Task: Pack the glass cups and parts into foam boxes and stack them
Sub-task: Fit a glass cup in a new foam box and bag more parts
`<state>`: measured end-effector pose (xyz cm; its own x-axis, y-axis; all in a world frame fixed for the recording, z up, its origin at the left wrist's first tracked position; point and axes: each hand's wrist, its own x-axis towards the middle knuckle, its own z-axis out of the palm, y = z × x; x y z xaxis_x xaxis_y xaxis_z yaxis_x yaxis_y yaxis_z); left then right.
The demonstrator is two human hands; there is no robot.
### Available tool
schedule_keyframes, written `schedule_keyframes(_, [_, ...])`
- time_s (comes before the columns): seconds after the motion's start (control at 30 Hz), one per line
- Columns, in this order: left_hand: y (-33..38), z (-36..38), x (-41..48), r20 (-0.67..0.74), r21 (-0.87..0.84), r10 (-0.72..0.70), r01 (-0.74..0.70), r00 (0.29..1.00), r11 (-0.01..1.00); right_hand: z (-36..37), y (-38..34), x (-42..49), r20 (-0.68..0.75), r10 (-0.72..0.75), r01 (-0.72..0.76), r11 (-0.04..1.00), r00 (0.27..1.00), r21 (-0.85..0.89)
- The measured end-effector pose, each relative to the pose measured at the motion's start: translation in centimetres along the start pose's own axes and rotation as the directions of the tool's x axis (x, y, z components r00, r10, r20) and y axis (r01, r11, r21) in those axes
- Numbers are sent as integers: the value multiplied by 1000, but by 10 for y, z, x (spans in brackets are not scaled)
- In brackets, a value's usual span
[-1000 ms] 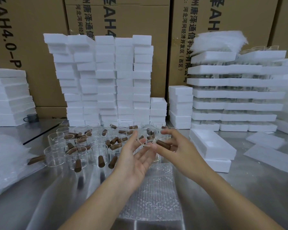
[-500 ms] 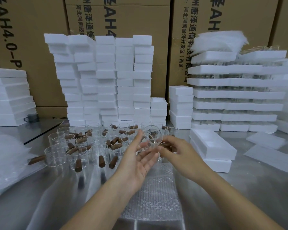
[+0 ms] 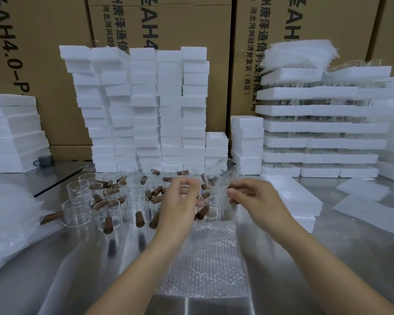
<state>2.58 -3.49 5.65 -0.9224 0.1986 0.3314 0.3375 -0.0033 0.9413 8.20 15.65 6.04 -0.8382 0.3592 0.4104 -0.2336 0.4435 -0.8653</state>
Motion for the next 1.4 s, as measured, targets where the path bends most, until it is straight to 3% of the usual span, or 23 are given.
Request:
schedule_keyframes(0.03, [-1, -1, -1, 45, 122, 77, -82, 996, 989, -3, 0, 1, -40, 36, -33, 997, 999, 68])
schedule_keyframes(0.1, [-8, 2, -8, 261, 380, 123, -219, 957, 899, -6, 0, 2, -89, 121, -99, 972, 989, 214])
schedule_keyframes(0.2, [-23, 12, -23, 521, 721, -33, -418, 853, 553, -12, 1, 2, -84, 241, -200, 919, 967, 341])
schedule_keyframes(0.23, [-26, 16, -26, 561, 748, -60, -474, 826, 464, -13, 1, 2, -71, 267, -225, 906, 961, 359])
schedule_keyframes(0.27, [-29, 18, -28, 587, 743, -59, -507, 808, 437, -14, 2, 2, -58, 284, -242, 894, 957, 377])
schedule_keyframes(0.4, [-26, 19, -24, 576, 645, -7, -449, 817, 618, -16, -2, 3, -19, 303, -266, 864, 953, 427])
schedule_keyframes(0.57, [-16, 14, -12, 320, 359, 92, -211, 943, 909, -21, -15, 0, 152, 181, -222, 921, 972, 321])
schedule_keyframes(0.67, [-11, 9, -1, 173, 244, 98, -139, 980, 960, -25, -25, -3, 283, 106, -173, 959, 953, 224])
schedule_keyframes(0.83, [-10, 4, 7, -31, -32, 71, -72, 997, 997, -37, -29, -3, 283, 119, -123, 992, 952, -5])
schedule_keyframes(0.93, [-6, 3, 7, -122, -99, 103, -115, 987, 988, -46, -28, -4, 337, 108, -83, 993, 935, -88])
schedule_keyframes(1.07, [0, 5, -2, -90, 74, 342, -336, 935, 939, -49, -27, -5, 422, 135, -54, 979, 897, -199])
schedule_keyframes(1.13, [1, 7, -11, 12, 243, 496, -484, 868, 841, -42, -28, -7, 460, 155, -37, 966, 874, -256])
schedule_keyframes(1.2, [1, 10, -20, 149, 421, 642, -635, 752, 647, -33, -27, -9, 480, 159, -11, 955, 863, -297])
schedule_keyframes(1.27, [0, 14, -28, 244, 483, 726, -730, 643, 485, -24, -25, -10, 482, 181, -5, 939, 857, -343])
schedule_keyframes(1.4, [-2, 24, -36, 283, 470, 789, -796, 546, 382, -14, -19, -13, 487, 196, -47, 953, 851, -299])
